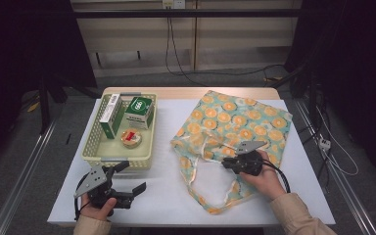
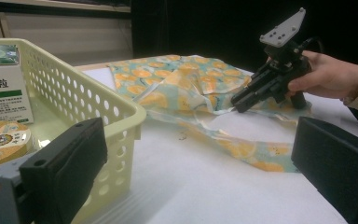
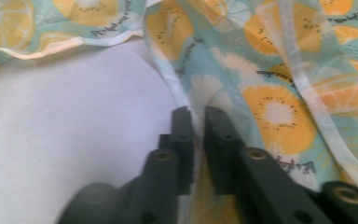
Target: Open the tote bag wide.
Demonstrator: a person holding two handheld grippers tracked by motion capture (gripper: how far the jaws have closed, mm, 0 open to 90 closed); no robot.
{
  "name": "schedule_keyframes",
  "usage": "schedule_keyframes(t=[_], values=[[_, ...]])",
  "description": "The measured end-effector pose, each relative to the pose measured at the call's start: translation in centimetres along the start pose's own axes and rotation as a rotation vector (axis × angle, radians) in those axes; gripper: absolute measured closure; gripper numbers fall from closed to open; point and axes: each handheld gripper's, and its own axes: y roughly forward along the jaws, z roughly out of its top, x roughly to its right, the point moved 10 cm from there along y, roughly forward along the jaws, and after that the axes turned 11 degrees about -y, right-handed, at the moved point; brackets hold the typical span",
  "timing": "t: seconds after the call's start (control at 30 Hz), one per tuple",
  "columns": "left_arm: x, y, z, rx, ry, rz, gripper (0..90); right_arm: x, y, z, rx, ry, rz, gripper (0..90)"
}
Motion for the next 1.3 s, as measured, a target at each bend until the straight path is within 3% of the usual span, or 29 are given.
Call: schedule_keyframes(t=[0.07,0.27,0.37,0.6,0.67,0.77,0.97,1.03,1.13,1.3], values=[[0.0,0.0,0.0,0.0,0.0,0.0,3.0,0.2,0.1,0.0,0.001,0.009,0.002,89.7],[0.0,0.0,0.0,0.001,-0.004,0.0,3.0,0.2,0.1,0.0,-0.006,0.015,-0.004,90.0],[0.2,0.0,0.1,0.003,-0.004,-0.002,3.0,0.0,-0.1,0.0,0.002,0.059,0.042,90.0],[0.1,-0.1,0.1,0.005,-0.001,0.0,3.0,-2.6,-1.0,0.6,0.023,0.03,0.13,90.0],[0.2,-0.1,0.2,0.005,0.001,-0.003,3.0,-2.1,-1.5,1.1,0.063,0.05,0.113,90.0],[0.2,-0.1,0.2,0.005,0.004,-0.002,3.0,-0.8,-2.2,1.9,0.142,0.149,0.117,90.0],[0.1,-0.1,0.1,0.006,-0.002,0.002,3.0,0.9,-3.2,2.8,0.182,0.208,0.101,90.0],[0.1,-0.1,0.1,0.004,-0.002,0.003,3.1,0.8,-3.3,2.9,0.169,0.188,0.098,90.0],[0.1,-0.1,0.1,0.003,0.002,-0.001,3.0,0.1,-3.5,3.4,0.17,0.173,0.131,90.0],[0.3,0.0,0.1,0.003,0.001,-0.004,3.0,-2.0,-3.1,3.3,0.133,0.114,0.163,90.0]])
